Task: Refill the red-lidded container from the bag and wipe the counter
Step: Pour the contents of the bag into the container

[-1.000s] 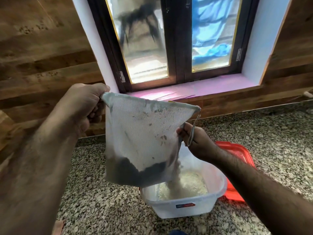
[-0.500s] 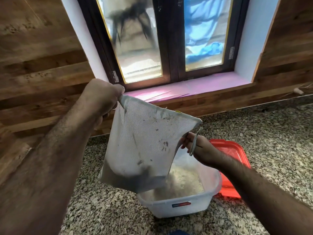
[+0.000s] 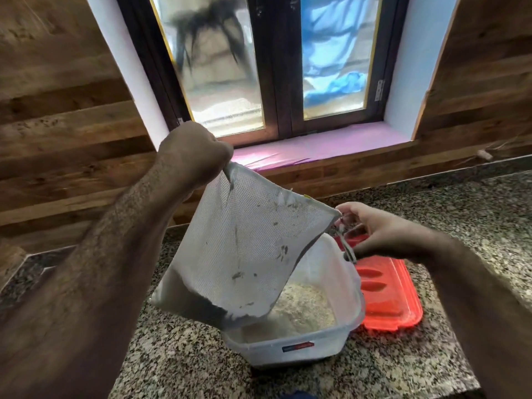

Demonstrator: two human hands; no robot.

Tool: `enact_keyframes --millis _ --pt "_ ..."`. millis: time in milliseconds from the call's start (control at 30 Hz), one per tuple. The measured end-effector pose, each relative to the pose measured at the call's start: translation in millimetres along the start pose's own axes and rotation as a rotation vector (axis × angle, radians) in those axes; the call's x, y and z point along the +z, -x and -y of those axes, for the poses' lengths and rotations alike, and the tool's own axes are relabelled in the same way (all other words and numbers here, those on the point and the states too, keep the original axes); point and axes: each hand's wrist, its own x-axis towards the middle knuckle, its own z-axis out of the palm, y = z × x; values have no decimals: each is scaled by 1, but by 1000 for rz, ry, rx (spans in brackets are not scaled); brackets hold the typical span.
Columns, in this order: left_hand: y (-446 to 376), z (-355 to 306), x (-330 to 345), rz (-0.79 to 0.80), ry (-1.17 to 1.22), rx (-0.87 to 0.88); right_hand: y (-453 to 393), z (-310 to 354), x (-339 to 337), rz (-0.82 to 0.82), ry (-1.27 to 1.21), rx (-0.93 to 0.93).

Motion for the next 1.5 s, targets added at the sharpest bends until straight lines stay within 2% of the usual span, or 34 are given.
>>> enact_keyframes --millis 167,333,400,500,633,833,1000,1167,1267,1433,1500 --pt "-4 -9 9 47 -111 73 15 26 -7 103 238 -48" --pt "-10 -23 28 115 -267 179 2 69 38 -173 365 -313" --pt "-11 -29 36 142 -308 207 -9 69 51 -225 313 -334" --pt "-10 -33 47 171 -305 216 -16 65 59 -333 372 -311" --pt "-2 -19 63 173 -194 234 -19 46 72 -355 191 -218" --pt "29 30 68 69 -104 279 -21 28 85 -332 -10 -191" --pt "50 116 67 90 2 173 -24 4 94 -268 -236 -111" --pt "59 191 72 110 -31 39 -24 -21 105 -264 -367 -1" --pt "70 220 76 46 43 13 -25 -29 107 -245 -323 19" --pt "90 238 90 -345 66 0 -31 -28 107 -296 -246 85" --pt "92 242 97 -410 123 20 -33 -32 104 -331 -202 101"
